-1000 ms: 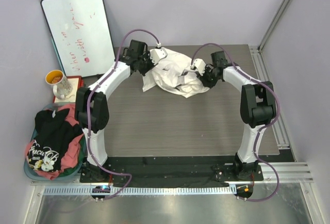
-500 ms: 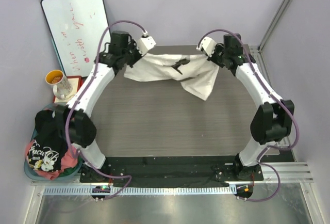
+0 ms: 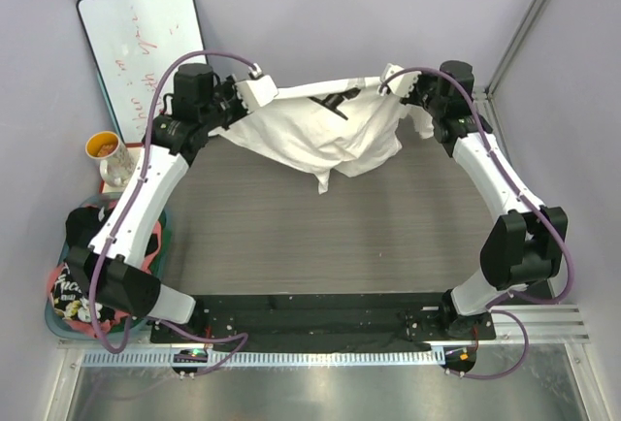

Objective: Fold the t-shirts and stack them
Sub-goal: Flatten out the tshirt

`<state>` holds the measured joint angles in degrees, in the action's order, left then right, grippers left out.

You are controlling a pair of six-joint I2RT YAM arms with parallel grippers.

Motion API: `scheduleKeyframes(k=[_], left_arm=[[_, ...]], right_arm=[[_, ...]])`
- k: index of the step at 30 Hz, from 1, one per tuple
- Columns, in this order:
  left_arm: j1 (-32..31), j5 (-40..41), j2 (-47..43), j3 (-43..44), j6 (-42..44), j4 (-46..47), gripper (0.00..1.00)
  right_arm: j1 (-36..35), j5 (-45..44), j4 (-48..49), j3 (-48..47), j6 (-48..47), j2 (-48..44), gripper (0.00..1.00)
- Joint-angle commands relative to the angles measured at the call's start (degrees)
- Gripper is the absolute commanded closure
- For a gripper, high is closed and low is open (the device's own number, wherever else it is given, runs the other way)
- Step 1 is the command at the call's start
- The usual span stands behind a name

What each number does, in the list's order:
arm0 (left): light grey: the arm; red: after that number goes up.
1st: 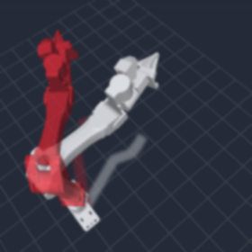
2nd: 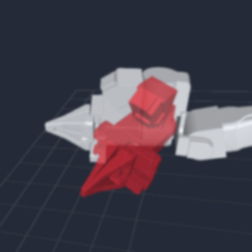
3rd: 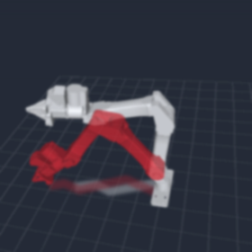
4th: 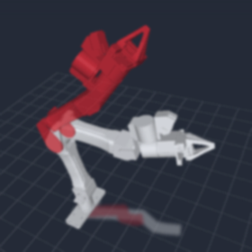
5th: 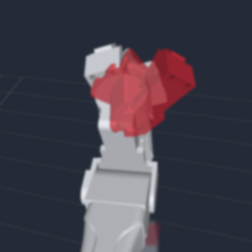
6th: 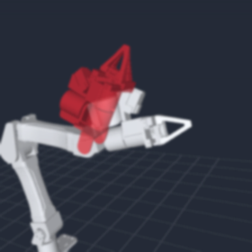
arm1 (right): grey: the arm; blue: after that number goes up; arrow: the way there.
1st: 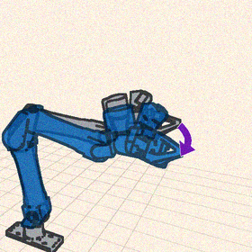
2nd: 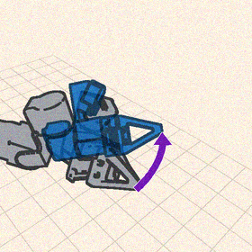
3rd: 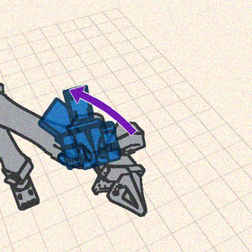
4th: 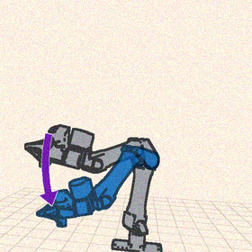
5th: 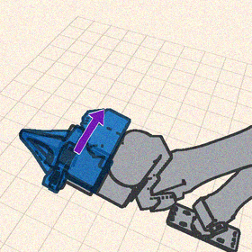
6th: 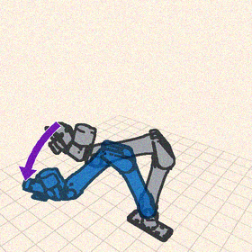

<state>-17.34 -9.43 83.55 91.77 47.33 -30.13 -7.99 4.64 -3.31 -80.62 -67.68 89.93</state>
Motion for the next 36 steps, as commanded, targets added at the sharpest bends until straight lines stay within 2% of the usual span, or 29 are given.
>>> scheduleKeyframes(k=[1,2,3,6,7,8,10,19,20,23,24,25,29,33,36], left_arm=[[1.4,0.2,-6.1,-2.9,3.8,-3.4,1.00],[1.5,1.2,-6.8,-4.4,3.6,-2.7,1.00],[1.5,4.7,-7.6,-5.4,3.1,-0.8,1.00],[1.8,12.6,-10.5,-11.5,4.2,10.9,1.00],[1.8,16.7,-11.3,-13.8,5.0,12.8,1.00],[1.8,18.6,-11.6,-14.9,5.8,17.8,1.00],[1.9,22.3,-12.1,-17.1,7.2,21.2,1.00],[1.9,19.2,-15.4,-18.7,5.8,24.5,1.00],[1.9,18.0,-15.3,-18.6,5.6,23.4,1.00],[2.1,14.3,-15.0,-16.4,4.6,12.8,1.00],[2.4,11.4,-14.6,-15.8,4.5,9.2,1.00],[2.4,9.9,-14.5,-15.2,4.5,3.5,1.00],[2.5,4.7,-13.9,-16.4,6.3,-6.9,1.00],[2.7,5.0,-11.7,-19.9,11.0,-10.8,1.00],[2.8,8.6,-9.0,-22.6,13.2,-8.1,1.00]], right_arm=[[2.6,4.9,4.3,1.1,-6.0,-3.4,0.99],[2.7,5.1,4.6,1.2,-6.4,-3.4,0.99],[2.7,3.8,9.5,1.6,-6.2,-3.3,0.99],[3.4,-0.9,19.7,3.7,-8.0,-2.0,0.99],[3.9,-1.2,20.4,3.0,-8.1,-1.4,0.99],[4.4,-1.4,21.0,2.6,-7.6,-0.6,0.99],[5.5,-2.5,21.7,0.9,-6.9,0.4,0.99],[6.5,-0.6,30.9,2.8,-7.1,0.9,0.99],[6.6,-0.2,29.5,2.0,-6.0,0.7,0.99],[7.3,6.2,14.3,-2.3,-4.5,-0.6,0.99],[7.2,7.7,5.7,-3.1,-5.0,-0.9,0.99],[7.2,9.9,2.6,-3.1,-5.6,-1.7,0.99],[7.3,14.8,-16.1,-2.3,-10.7,-3.4,0.99],[6.9,16.6,-32.3,-6.6,-15.5,-1.8,0.99],[6.0,16.6,-43.4,-9.5,-17.5,1.0,0.99]])
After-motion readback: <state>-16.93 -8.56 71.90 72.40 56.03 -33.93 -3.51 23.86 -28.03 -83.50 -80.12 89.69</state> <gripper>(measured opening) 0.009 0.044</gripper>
